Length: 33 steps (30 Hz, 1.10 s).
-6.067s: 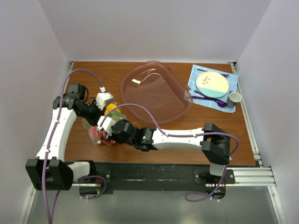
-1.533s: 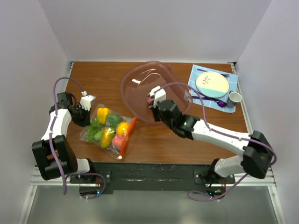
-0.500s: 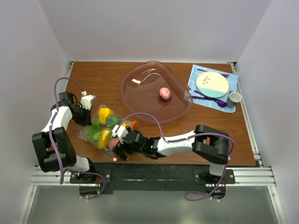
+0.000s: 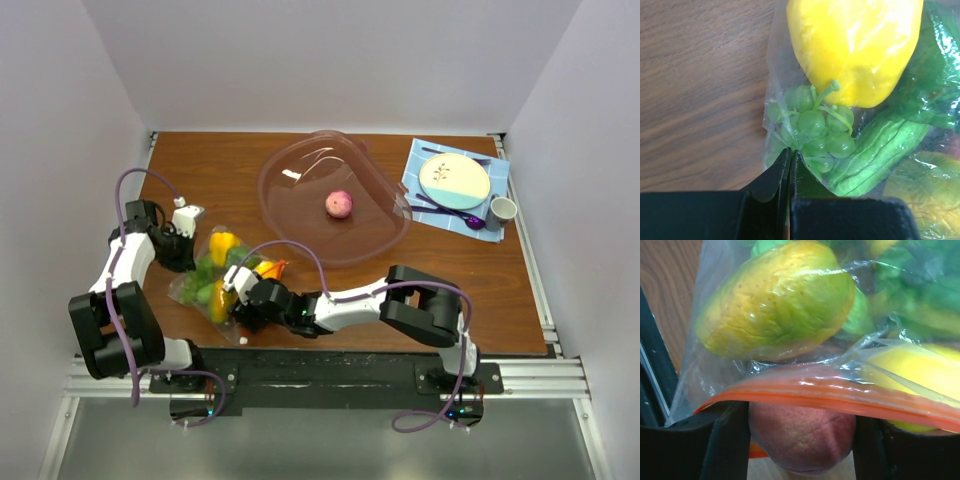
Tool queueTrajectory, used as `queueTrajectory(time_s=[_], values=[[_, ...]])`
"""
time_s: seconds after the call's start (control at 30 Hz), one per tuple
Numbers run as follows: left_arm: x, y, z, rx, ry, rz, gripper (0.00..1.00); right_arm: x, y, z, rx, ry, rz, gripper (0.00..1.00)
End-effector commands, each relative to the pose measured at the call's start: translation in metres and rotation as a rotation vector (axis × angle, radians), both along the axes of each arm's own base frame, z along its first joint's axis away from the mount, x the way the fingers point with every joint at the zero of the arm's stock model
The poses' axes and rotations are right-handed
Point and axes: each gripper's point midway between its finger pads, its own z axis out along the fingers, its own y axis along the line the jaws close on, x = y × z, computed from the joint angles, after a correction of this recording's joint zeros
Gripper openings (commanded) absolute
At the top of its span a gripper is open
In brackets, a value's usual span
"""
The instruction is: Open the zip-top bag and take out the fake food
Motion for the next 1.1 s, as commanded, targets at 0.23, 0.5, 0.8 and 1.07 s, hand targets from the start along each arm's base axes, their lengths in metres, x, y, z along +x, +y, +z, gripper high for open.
queueTrajectory(time_s=[0.23,0.5,0.8,1.07], values=[[0.006,0.018,-0.021,0.094,0.018,0.015,0.0,0.006,-0.058,0.085,0.086,-0.098,-0.091,0.04],[0.009,0.013,-0.016,0.046,0.026,0.019,0.0,0.11,-0.126,0.168,0.234,-0.11,-0.434,0.23],[0.007,0.008,0.002,0.039,-0.016,0.004,0.0,0.208,-0.182,0.146,0.08,-0.046,-0.723,0.99],[0.011,0.006,0.008,0.023,-0.028,0.003,0.0,0.199,-0.188,0.14,0.121,-0.009,-0.71,0.99]])
